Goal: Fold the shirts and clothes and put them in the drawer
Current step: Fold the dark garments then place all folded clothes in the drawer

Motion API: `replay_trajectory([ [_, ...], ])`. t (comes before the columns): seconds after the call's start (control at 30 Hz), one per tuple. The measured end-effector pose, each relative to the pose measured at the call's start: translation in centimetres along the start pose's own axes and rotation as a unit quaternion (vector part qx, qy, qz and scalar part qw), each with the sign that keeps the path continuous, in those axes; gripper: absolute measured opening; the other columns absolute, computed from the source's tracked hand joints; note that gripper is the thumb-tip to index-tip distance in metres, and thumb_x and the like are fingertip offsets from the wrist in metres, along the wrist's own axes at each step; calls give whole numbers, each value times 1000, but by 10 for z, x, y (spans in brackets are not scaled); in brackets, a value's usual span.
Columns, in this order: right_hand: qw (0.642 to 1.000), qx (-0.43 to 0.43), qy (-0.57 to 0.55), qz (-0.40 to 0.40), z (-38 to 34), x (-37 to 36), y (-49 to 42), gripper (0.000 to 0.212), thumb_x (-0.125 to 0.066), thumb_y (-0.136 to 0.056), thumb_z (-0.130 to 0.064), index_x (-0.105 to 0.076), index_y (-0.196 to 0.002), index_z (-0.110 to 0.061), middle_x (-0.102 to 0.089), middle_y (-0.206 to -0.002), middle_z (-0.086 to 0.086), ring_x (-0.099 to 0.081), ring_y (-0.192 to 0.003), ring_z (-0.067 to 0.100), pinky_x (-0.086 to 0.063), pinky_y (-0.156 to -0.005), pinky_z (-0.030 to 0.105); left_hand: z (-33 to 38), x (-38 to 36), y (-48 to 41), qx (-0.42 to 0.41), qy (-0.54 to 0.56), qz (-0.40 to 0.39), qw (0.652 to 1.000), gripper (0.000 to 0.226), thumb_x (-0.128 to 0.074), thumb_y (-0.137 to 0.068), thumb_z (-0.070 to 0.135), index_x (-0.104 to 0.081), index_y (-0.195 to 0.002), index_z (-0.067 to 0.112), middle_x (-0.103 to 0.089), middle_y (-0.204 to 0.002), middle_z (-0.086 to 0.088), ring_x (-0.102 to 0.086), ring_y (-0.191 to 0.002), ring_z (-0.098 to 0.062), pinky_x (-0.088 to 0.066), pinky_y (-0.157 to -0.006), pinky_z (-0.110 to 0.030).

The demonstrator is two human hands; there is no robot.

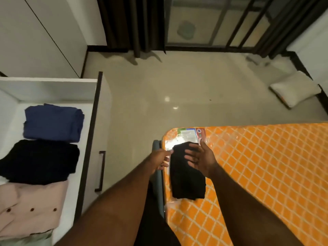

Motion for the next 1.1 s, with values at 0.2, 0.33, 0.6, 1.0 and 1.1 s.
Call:
replay_trajectory([
  [0.2,997,-18,25,73,55,43,-38,54,-46,-99,-66,-68,-119,-20,-74,-114,8,-69,-109,29,-52,-99,47,-43,-30,-51,-2,-66,31,997,25,-67,-96,37,-62,-105,14,-63,-95,-7,-62,-84,-19,-50,-72,-31],
  [0.33,958,49,180,216,74,78,-74,16,-72,-94,-34,-71,-96,-18,-74,-106,12,-68,-92,22,-54,-85,40,-62,-45,-95,19,-23,27,999,43,-73,-92,27,-60,-126,4,-69,-114,-14,-66,-108,-28,-53,-98,-38],
  [0.6,976,35,145,160,100,92,-120,102,-99,-51,-49,-47,-133,-19,-65,-122,0,-66,-107,26,-59,-91,47,-77,-59,-151,22,97,-14,995,70,-94,-59,31,-69,-121,11,-78,-105,-5,-75,-98,-26,-59,-94,-45],
  [1.0,994,85,29,62,40,53,-106,54,-88,-77,-11,-61,-125,-13,-74,-116,9,-75,-100,27,-62,-77,39,-15,-49,-126,-30,114,-22,993,105,-95,-45,27,-51,-140,30,-65,-128,1,-61,-119,-25,-48,-107,-53],
  [1.1,995,97,33,20,13,34,-90,56,-89,-76,-12,-63,-126,-17,-76,-116,6,-74,-104,27,-62,-87,46,12,-29,-91,-29,140,-12,990,81,-91,-58,15,-60,-133,23,-72,-119,-3,-65,-114,-28,-48,-106,-53],
])
Point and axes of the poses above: each hand's wrist, its own y-axis away from the middle knuckle, its own x-axis out of the back of the hand, z = x × y, the point moved 4 cm from there along -y, towards the middle knuckle
